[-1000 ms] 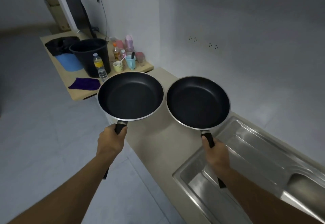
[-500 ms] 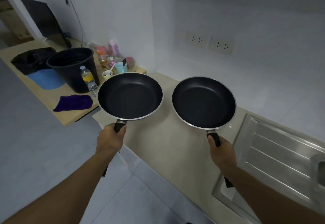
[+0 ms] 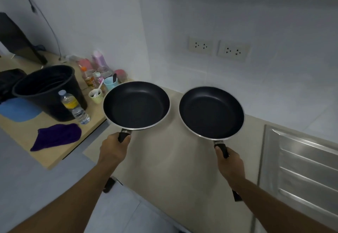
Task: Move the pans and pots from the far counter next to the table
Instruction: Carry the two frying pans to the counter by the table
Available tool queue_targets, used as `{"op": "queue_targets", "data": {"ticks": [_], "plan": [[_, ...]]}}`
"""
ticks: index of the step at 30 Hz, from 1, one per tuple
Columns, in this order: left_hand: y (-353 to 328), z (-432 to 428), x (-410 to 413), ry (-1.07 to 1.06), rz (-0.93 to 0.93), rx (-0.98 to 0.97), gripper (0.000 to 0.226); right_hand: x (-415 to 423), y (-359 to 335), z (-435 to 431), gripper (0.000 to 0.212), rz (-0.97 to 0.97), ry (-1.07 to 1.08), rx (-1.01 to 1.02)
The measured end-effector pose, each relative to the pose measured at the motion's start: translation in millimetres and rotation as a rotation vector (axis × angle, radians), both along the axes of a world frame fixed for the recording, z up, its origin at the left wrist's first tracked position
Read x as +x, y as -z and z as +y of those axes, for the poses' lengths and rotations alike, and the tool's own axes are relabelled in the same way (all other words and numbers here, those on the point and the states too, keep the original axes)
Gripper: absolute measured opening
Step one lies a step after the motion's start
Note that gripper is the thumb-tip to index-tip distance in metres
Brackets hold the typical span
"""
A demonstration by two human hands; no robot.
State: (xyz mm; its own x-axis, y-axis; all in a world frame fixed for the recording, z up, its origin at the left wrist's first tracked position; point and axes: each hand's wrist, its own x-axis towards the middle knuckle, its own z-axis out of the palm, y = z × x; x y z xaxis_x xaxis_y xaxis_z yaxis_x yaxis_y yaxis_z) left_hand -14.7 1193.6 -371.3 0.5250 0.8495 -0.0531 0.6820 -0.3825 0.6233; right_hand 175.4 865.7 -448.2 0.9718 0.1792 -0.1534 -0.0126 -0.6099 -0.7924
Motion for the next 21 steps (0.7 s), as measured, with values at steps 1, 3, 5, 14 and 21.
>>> {"op": "queue_targets", "data": {"ticks": [1,3,5,14,21], "plan": [[2.2,7.9,5.6,0.016,0.006,0.004,0.034,3.9,1.4,4.0,0.038,0.012,0.007,-0.004],[7.9,20.5,15.3,0.052,0.016,0.014,0.034,6.3,4.8,10.0,0.038,0.04,0.016,-0.017],[14.5,30.7,24.1,0.067,0.012,0.005,0.035,4.7,9.8,14.9,0.037,0.058,0.028,-0.032],[40.4,107.9,67.9,0.185,0.096,-0.045,0.036,-6.9,24.9,56.2,0.032,0.103,0.165,-0.104],[53.7,159.0,95.9,0.299,0.077,-0.092,0.036,-29.0,31.6,112.9,0.034,0.146,0.314,-0.121]]}}
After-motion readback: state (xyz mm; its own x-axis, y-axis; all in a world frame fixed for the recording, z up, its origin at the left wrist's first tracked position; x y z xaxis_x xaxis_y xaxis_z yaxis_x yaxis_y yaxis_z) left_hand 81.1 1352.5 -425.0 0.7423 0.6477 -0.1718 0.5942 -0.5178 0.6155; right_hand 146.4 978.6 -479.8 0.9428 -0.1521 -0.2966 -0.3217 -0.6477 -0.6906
